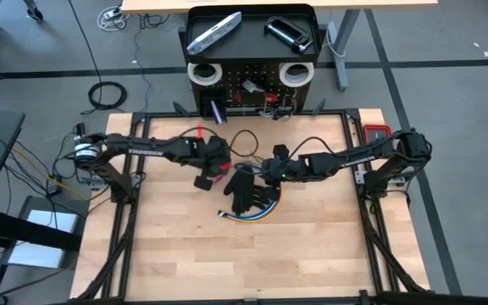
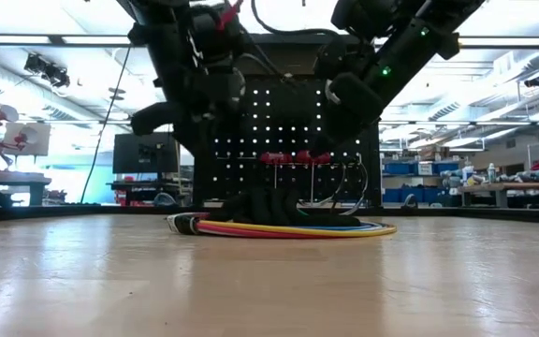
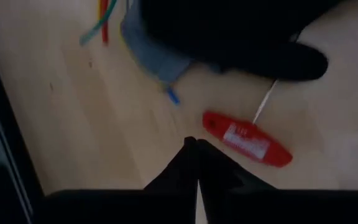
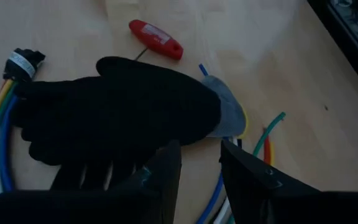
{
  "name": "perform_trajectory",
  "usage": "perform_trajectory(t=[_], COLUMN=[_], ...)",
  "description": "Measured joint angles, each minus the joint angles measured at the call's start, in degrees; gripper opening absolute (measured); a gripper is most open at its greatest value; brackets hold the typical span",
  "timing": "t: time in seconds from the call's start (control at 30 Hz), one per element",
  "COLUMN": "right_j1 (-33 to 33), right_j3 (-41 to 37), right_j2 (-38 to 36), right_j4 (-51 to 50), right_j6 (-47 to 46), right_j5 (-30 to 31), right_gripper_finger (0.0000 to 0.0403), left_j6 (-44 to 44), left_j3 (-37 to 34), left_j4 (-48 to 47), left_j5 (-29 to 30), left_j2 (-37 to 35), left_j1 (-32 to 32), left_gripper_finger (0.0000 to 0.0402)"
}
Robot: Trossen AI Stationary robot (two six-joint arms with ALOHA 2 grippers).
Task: Hang tools onto peg board
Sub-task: Hang the red allen wrench on the peg board
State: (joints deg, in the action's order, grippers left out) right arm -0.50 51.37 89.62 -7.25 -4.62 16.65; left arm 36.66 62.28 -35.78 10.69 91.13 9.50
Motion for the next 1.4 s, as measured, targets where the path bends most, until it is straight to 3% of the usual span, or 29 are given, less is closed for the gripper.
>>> perform_trajectory(t=[0.3, 0.57, 0.83, 1.07, 1.23, 1.4], right_j1=[1.3, 1.6, 2.8, 2.7, 2.6, 2.6], right_j3=[0.0, 0.0, 0.0, 0.0, 0.0, 0.0], right_j2=[0.0, 0.0, 0.0, 0.0, 0.0, 0.0], right_j4=[0.0, 1.5, 2.2, 4.4, 5.0, 6.5], right_j6=[-1.7, -1.9, -3.2, -3.0, -3.0, -2.5], right_j5=[0.2, 0.3, 1.0, 1.3, 1.3, 1.3], right_gripper_finger=[0.0124, 0.0124, 0.0124, 0.0124, 0.0124, 0.0124], left_j6=[-15.1, -11.9, -6.9, -4.9, -3.9, -3.9], left_j3=[-2.8, -8.9, -12.2, -12.7, -12.2, -12.2], left_j4=[-3.0, 11.5, 16.5, 20.2, 19.1, 17.7], left_j5=[-9.2, -10.6, -10.5, -12.2, -12.8, -14.0], left_j2=[1.1, 1.1, 1.4, 7.4, 10.3, 10.5], left_j1=[1.4, -3.3, -0.5, 1.0, 1.5, 2.0], left_gripper_finger=[0.0048, 0.0059, 0.0098, 0.0101, 0.0088, 0.0014])
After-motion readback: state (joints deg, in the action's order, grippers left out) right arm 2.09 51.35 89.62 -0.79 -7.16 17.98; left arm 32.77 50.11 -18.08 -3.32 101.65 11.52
